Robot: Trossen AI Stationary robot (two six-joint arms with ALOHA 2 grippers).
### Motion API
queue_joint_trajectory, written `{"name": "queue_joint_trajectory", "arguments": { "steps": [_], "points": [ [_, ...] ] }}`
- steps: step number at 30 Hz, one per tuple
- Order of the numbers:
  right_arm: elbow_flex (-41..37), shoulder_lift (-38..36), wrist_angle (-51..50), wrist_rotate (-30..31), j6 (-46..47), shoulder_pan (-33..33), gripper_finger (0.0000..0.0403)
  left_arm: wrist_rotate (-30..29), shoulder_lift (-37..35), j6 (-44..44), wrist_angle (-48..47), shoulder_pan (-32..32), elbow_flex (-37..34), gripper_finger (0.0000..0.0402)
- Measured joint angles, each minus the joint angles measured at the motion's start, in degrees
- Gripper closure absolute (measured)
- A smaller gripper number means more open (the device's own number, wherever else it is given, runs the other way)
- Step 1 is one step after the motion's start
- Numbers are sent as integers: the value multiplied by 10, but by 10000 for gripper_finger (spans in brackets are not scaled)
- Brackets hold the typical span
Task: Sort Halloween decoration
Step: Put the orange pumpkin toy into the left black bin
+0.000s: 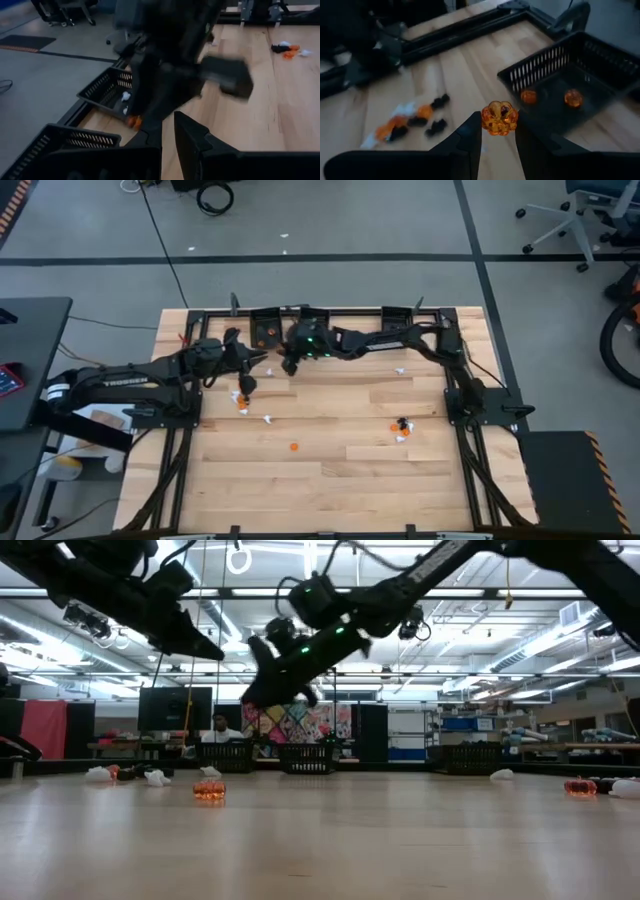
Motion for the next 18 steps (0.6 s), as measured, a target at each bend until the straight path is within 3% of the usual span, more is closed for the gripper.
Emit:
{"name": "queue_joint_trajectory", "arguments": {
  "steps": [9, 18],
  "points": [
    [138, 114, 5, 55, -5, -3, 293, -11, -10, 2, -17, 0, 0, 374],
    [204, 180, 17, 127, -6, -10, 293, -14, -10, 3, -17, 1, 0, 374]
  ]
}}
